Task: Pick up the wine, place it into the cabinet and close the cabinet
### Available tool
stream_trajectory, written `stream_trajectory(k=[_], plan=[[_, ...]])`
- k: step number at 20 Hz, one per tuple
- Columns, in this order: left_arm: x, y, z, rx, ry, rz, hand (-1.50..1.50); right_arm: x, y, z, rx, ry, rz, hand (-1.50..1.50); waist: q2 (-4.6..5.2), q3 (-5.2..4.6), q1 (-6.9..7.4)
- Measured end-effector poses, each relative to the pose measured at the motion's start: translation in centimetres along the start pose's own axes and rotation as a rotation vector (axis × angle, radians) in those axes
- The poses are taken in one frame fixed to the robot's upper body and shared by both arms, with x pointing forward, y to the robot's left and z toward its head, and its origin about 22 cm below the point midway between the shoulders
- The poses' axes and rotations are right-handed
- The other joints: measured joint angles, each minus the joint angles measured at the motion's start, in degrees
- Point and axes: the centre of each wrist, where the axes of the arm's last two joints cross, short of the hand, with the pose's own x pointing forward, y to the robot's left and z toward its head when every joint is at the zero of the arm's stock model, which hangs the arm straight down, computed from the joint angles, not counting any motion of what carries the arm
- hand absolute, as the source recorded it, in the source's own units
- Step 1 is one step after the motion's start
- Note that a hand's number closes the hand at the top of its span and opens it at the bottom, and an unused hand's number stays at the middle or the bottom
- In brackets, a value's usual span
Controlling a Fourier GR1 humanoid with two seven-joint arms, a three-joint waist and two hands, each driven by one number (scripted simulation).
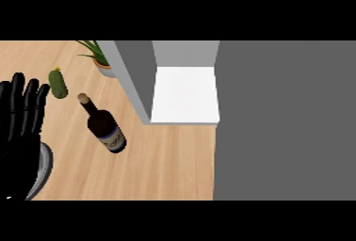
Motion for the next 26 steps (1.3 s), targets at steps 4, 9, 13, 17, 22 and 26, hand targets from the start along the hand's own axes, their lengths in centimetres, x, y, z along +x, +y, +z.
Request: stream_trajectory(k=[4,9,13,17,22,26], plan=[[0.6,1.1,-1.3,-0.129,-0.011,0.061,-1.50,0.9,0.1,0.8,-0.007,-0.004,-0.002,-1.50,1.04,0.15,-0.66],[-1.1,0.9,-3.0,-0.351,0.107,0.232,-1.50,1.4,1.7,1.8,0.092,0.047,-0.125,-1.50,1.70,0.22,-1.99],[-0.6,2.1,-5.1,-0.441,0.196,0.334,-1.50,3.2,1.9,3.0,0.151,0.092,-0.197,-1.50,1.60,0.25,-1.75],[1.3,3.7,-7.0,-0.485,0.237,0.383,-1.50,6.1,2.3,4.6,0.172,0.116,-0.220,-1.50,1.51,0.26,-1.19],[4.3,4.6,-8.5,-0.503,0.269,0.409,-1.50,7.2,3.2,5.0,0.184,0.149,-0.238,-1.50,1.52,0.26,-0.73],[5.8,5.5,-8.9,-0.505,0.291,0.412,-1.50,7.9,4.0,4.8,0.187,0.159,-0.248,-1.50,1.54,0.26,-0.55]])
